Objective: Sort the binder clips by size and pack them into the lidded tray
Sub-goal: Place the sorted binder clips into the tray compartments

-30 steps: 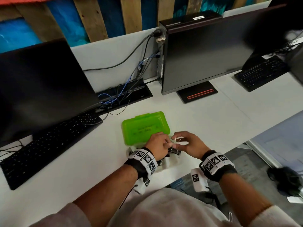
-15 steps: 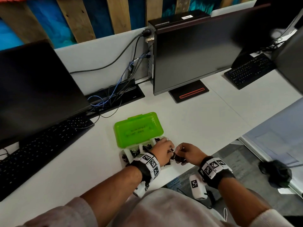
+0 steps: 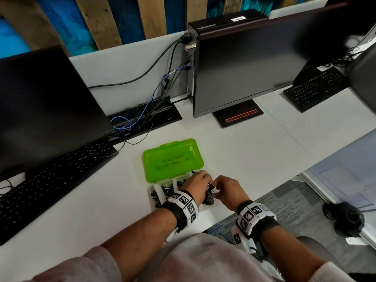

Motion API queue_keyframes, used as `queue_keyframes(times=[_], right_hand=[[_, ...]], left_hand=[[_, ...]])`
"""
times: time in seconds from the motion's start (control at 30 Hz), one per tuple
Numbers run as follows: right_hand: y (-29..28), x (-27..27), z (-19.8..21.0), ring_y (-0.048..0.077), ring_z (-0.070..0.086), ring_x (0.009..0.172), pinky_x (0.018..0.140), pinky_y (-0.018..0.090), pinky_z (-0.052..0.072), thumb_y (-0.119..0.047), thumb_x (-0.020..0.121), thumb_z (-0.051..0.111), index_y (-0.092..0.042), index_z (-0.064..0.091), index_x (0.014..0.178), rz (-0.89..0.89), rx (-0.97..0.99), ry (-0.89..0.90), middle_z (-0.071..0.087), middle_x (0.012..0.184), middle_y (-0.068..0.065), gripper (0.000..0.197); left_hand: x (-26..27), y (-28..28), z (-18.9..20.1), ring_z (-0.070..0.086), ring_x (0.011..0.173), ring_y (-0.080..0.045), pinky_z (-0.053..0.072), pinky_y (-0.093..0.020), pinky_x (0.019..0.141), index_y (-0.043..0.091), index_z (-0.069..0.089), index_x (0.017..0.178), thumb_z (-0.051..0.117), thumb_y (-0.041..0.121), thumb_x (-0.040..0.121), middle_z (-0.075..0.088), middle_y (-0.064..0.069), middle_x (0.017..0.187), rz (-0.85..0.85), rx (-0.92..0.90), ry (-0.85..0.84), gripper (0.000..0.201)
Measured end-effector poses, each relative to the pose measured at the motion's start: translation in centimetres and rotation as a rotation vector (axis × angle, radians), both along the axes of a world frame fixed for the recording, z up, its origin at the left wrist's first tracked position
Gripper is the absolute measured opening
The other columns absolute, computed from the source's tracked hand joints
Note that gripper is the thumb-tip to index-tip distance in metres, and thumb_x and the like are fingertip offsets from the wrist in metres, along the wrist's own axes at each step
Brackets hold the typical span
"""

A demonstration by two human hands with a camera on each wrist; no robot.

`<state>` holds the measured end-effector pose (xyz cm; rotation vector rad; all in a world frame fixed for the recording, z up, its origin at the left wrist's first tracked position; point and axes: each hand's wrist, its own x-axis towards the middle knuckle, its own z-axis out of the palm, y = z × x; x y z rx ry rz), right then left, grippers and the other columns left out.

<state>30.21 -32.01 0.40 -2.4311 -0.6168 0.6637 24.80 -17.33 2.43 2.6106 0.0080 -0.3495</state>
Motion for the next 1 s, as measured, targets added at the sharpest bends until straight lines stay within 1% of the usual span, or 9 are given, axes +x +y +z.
queue_keyframes(times=[0.1, 0.17, 0.27, 0.37, 0.47, 0.57, 0.73, 0.9, 1.0], right_hand=[[0.1, -0.3, -0.6, 0.017, 0.051, 0.089, 0.074, 0.026, 0.043, -0.018, 0.066, 0.082, -0.016, 0.058, 0.1, -0.029, -0.021, -0.05, 0.054, 0.1, 0.001, 0.042], [0.3, -0.2, -0.4, 0.02, 0.053, 0.087, 0.077, 0.032, 0.048, -0.017, 0.063, 0.084, -0.013, 0.054, 0.107, -0.066, 0.001, -0.004, 0.048, 0.106, 0.002, 0.054], [0.6, 0.1, 0.0, 0.02, 0.058, 0.077, 0.071, 0.025, 0.047, -0.013, 0.068, 0.081, -0.015, 0.046, 0.121, 0.0, 0.01, 0.122, 0.047, 0.112, 0.003, 0.064], [0.8, 0.1, -0.2, 0.016, 0.054, 0.081, 0.074, 0.021, 0.043, -0.013, 0.069, 0.078, -0.016, 0.043, 0.128, 0.084, -0.053, 0.118, 0.049, 0.117, 0.005, 0.068], [1.4, -0.5, -0.1, 0.02, 0.056, 0.094, 0.077, 0.02, 0.042, -0.013, 0.069, 0.075, -0.013, 0.045, 0.124, 0.04, -0.046, 0.063, 0.05, 0.114, 0.006, 0.063], [2.0, -0.6, 0.1, 0.024, 0.056, 0.097, 0.076, 0.022, 0.04, -0.014, 0.068, 0.074, -0.01, 0.047, 0.119, 0.029, -0.021, 0.026, 0.052, 0.11, 0.007, 0.058], [2.3, -0.7, 0.1, 0.025, 0.056, 0.1, 0.076, 0.022, 0.037, -0.018, 0.07, 0.072, -0.01, 0.046, 0.113, 0.061, -0.07, 0.052, 0.054, 0.111, 0.008, 0.05], [1.6, 0.2, 1.6, 0.018, 0.065, 0.095, 0.087, 0.028, 0.049, -0.019, 0.075, 0.071, -0.024, 0.034, 0.136, 0.084, -0.028, 0.346, 0.062, 0.118, 0.003, 0.072], [1.3, 0.6, 1.5, 0.015, 0.065, 0.096, 0.084, 0.022, 0.046, -0.021, 0.08, 0.069, -0.026, 0.054, 0.126, 0.058, -0.043, 0.237, 0.068, 0.113, 0.0, 0.048]], left_hand=[[0.5, 0.8, 0.1, 0.044, 0.116, -0.025, 0.041, -0.035, 0.094, 0.011, 0.059, 0.112, 0.051, -0.001, 0.086, 0.05, -0.008, 0.119, -0.022, 0.047, -0.027, 0.03], [0.6, 1.3, 0.3, 0.046, 0.113, -0.023, 0.041, -0.033, 0.092, 0.015, 0.061, 0.108, 0.052, 0.002, 0.086, 0.054, -0.006, 0.116, -0.004, 0.031, -0.037, 0.026], [0.7, 1.6, 0.6, 0.048, 0.106, -0.022, 0.042, -0.036, 0.089, 0.022, 0.059, 0.102, 0.052, 0.015, 0.091, 0.058, -0.001, 0.109, 0.054, 0.03, -0.053, 0.015], [0.8, 1.7, 1.1, 0.049, 0.104, -0.023, 0.042, -0.037, 0.089, 0.023, 0.059, 0.099, 0.051, 0.018, 0.091, 0.061, 0.0, 0.105, 0.026, 0.053, -0.06, 0.012], [0.8, 1.5, 1.8, 0.053, 0.106, -0.024, 0.042, -0.035, 0.09, 0.02, 0.059, 0.108, 0.055, 0.007, 0.085, 0.063, -0.001, 0.113, -0.061, 0.079, -0.025, 0.027], [1.0, 1.2, 1.9, 0.058, 0.106, -0.027, 0.047, -0.034, 0.089, 0.017, 0.057, 0.114, 0.058, 0.003, 0.08, 0.063, -0.005, 0.116, -0.031, 0.062, 0.001, 0.037], [1.5, 1.2, 2.4, 0.059, 0.103, -0.029, 0.046, -0.032, 0.084, 0.01, 0.063, 0.108, 0.053, -0.002, 0.081, 0.059, -0.01, 0.112, -0.079, 0.03, 0.094, 0.031], [1.4, 2.0, 2.1, 0.055, 0.112, -0.029, 0.043, -0.033, 0.094, 0.006, 0.062, 0.115, 0.049, -0.006, 0.084, 0.057, -0.014, 0.121, -0.119, 0.046, 0.155, 0.035], [0.9, 2.6, 1.6, 0.055, 0.114, -0.028, 0.043, -0.03, 0.096, 0.011, 0.061, 0.118, 0.049, -0.009, 0.081, 0.058, -0.011, 0.122, -0.046, -0.028, 0.15, 0.044]])
